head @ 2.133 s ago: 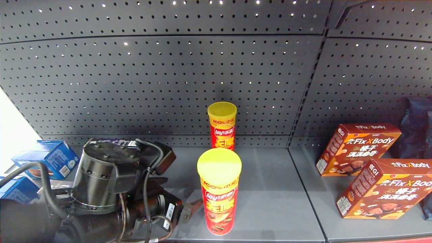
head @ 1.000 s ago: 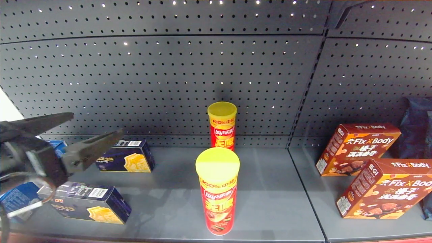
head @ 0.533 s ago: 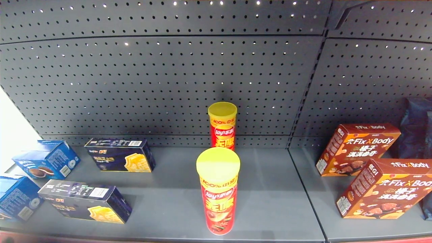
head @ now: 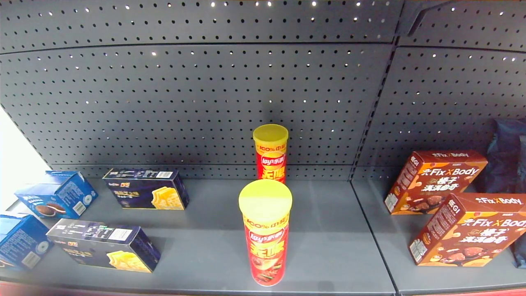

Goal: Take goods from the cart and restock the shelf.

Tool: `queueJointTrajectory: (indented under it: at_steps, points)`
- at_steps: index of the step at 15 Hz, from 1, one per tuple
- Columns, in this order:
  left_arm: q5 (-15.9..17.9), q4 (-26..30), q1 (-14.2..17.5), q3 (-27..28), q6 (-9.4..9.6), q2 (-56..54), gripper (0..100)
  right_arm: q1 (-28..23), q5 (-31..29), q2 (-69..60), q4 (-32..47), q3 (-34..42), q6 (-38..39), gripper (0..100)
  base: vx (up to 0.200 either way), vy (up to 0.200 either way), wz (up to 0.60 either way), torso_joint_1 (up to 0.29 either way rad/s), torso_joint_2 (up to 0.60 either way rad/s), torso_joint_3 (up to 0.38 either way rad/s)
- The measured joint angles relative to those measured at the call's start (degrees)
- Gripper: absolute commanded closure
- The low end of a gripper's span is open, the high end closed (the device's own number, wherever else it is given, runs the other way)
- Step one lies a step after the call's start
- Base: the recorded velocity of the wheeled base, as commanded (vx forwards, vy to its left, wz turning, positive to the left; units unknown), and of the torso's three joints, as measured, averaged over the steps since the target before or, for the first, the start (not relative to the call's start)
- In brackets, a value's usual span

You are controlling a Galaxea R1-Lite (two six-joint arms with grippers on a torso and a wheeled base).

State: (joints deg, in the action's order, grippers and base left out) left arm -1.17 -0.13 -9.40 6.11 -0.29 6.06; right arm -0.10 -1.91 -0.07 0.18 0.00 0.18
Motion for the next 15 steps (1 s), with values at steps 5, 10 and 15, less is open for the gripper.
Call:
queueJointTrajectory:
  at_steps: [5,10,15]
  points:
    - [0.52,-0.62,1.3,-5.42,0.05,-0.52,0,0.0,-0.02,0.0,0.0,0.0,0.0,0,0.0,0.0,0.0,0.0,0.0,0.0]
    - [1.24,0.13,-1.76,-6.08,0.27,-0.55,0,0.0,0.0,0.0,0.0,0.0,0.0,0,0.0,0.0,0.0,0.0,0.0,0.0]
    - [-1.34,0.11,-1.16,-6.11,-0.17,-0.52,0,0.0,-0.02,0.0,0.0,0.0,-0.02,0,0.0,0.0,0.0,0.0,0.0,0.0]
